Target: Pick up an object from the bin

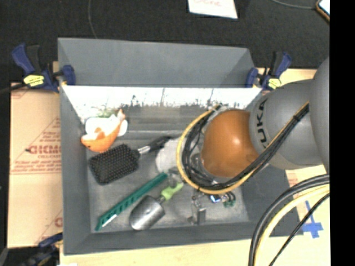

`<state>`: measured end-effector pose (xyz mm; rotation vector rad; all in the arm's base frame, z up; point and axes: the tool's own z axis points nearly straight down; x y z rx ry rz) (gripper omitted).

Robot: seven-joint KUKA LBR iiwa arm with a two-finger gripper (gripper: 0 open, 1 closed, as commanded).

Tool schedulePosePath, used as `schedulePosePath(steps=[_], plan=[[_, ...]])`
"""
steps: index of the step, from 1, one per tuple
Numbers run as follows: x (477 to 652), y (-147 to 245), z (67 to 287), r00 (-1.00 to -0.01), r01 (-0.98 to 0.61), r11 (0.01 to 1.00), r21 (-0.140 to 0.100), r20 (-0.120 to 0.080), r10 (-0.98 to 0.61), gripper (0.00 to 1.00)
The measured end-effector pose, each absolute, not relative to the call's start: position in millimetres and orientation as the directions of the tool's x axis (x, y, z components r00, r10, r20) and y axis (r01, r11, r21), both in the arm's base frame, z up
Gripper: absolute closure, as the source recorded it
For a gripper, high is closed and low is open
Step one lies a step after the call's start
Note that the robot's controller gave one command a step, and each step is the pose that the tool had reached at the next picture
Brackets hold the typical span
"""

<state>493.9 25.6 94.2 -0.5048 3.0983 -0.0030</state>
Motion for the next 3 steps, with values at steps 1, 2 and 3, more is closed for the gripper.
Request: schedulePosePath(steps=[1, 2, 3], plan=[[523.8, 41, 154, -0.924, -0.383, 0.924, -0.007, -0.01, -0.383, 0.0], [531.7, 82, 100, -0.767, -0.642, 0.767, 0.001, 0.0, -0.642, 0.0], [526.4, 57, 70, -0.716, -0.698, 0.716, -0.01, -0.008, -0.698, 0.0]])
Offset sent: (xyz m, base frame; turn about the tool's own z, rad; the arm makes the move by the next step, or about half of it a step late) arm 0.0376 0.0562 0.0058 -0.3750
